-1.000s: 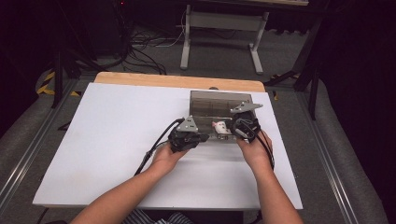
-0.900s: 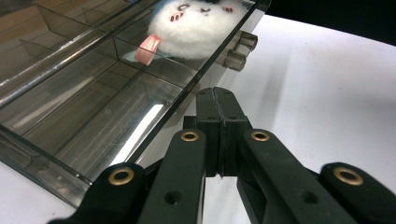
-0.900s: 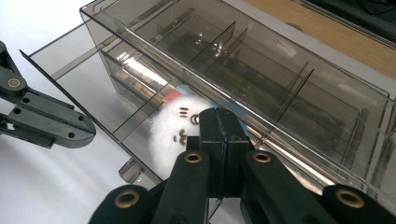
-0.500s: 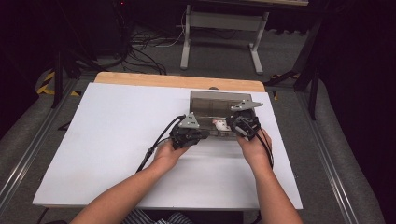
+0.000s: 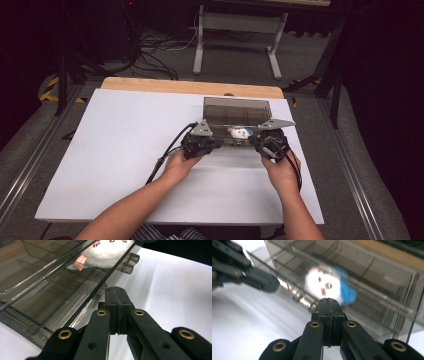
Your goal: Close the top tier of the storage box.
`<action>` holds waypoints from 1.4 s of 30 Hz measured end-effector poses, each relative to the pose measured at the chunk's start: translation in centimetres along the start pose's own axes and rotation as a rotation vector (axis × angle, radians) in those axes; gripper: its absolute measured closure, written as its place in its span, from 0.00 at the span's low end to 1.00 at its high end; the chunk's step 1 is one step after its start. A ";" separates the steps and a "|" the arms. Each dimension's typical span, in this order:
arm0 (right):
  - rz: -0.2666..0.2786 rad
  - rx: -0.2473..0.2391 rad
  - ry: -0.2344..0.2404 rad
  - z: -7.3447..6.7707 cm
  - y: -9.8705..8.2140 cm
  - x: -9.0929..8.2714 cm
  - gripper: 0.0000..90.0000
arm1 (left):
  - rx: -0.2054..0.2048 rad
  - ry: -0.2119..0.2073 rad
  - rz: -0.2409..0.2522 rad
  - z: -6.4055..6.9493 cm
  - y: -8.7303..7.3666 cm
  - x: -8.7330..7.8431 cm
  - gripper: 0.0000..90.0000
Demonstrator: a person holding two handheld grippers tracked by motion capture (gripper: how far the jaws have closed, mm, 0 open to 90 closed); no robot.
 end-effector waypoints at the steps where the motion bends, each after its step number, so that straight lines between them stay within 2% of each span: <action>1: -0.009 0.005 0.003 0.0 -0.3 0.1 1.00 | 0.000 -0.001 0.000 0.0 0.0 0.0 1.00; 6: -0.033 0.018 0.006 0.3 -1.2 0.7 1.00 | 0.000 0.000 -0.001 0.0 0.0 -0.1 1.00; 14: -0.055 0.013 0.004 0.4 -1.3 1.5 1.00 | -0.015 0.012 0.007 -0.5 0.0 -0.4 1.00; 20: -0.052 0.019 0.000 0.7 -1.1 1.9 1.00 | -0.026 0.031 0.016 -0.9 -0.1 -0.7 1.00; 24: -0.047 0.038 -0.001 0.8 -0.9 2.2 1.00 | -0.030 0.047 0.018 -1.4 -0.1 -0.7 0.99; 38: -0.036 0.083 -0.031 1.6 -0.3 3.2 1.00 | -0.082 0.081 0.025 -2.7 -0.6 -0.8 0.99; 39: -0.033 0.083 -0.031 1.7 -0.3 3.2 1.00 | -0.072 0.092 0.020 -2.9 -0.6 -0.9 0.99; 42: -0.033 0.092 -0.041 1.9 -0.1 3.4 1.00 | -0.083 0.097 0.023 -3.2 -0.6 -0.9 0.99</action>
Point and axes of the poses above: each handheld gripper's, and its own axes: x roughly forward along the jaws, y roughly out of its top, z roughly to its right, the point moved 6 cm from there along x, roughly forward along the jaws, and after that the axes turned 9 degrees about -y, right-handed, at the moved point
